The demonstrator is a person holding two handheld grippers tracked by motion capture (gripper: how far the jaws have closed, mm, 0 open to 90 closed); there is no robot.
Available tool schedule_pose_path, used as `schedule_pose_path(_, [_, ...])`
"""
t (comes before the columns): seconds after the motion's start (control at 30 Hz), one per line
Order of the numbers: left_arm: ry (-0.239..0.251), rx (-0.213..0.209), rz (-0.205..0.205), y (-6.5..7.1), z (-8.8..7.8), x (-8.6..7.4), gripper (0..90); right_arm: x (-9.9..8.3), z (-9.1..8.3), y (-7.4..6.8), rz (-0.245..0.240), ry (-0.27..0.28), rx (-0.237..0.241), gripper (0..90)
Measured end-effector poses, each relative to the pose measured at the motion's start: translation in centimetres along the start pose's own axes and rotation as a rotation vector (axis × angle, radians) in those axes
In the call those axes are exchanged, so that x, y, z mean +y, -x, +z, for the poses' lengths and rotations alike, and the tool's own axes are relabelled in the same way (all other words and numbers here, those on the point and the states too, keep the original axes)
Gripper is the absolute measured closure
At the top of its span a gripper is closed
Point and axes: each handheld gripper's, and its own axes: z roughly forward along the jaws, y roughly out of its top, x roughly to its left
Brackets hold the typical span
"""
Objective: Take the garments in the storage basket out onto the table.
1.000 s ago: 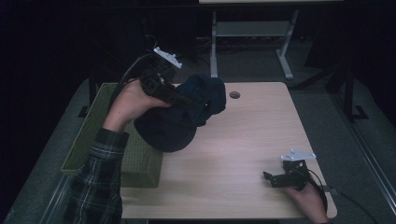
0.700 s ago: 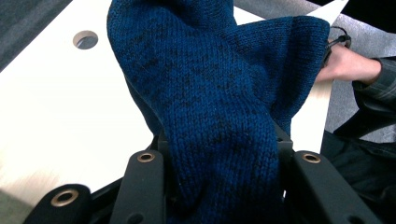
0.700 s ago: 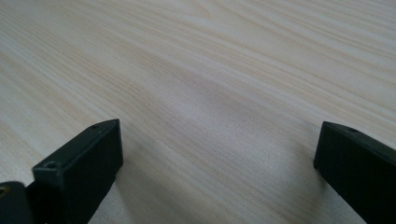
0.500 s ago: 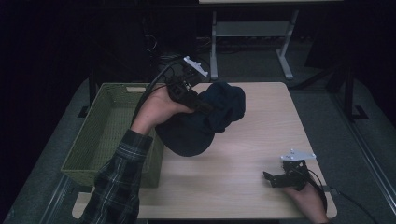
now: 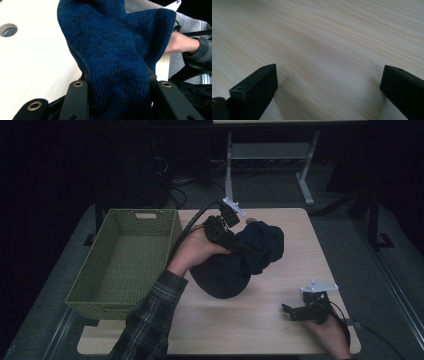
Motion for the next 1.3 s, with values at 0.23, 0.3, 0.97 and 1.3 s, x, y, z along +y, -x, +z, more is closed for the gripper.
schedule_pose_path(0.23, [-0.029,-0.02,0.012,0.5,2.6,-0.5,61.1,0.0,0.0,0.0,0.0,0.001,0.0,1.0])
schedule_pose_path(0.3, [-0.036,-0.024,0.018,0.6,3.1,-0.7,61.1,0.0,0.0,0.0,0.0,0.001,0.0,1.0])
schedule_pose_path(0.97, [-0.097,-0.143,0.084,0.8,10.1,-2.8,60.6,0.0,0.0,0.0,0.0,-0.001,0.0,1.0])
schedule_pose_path(1.3, [-0.101,-0.186,0.055,-0.1,12.1,-4.4,60.1,0.0,0.0,0.0,0.0,-0.002,0.0,1.0])
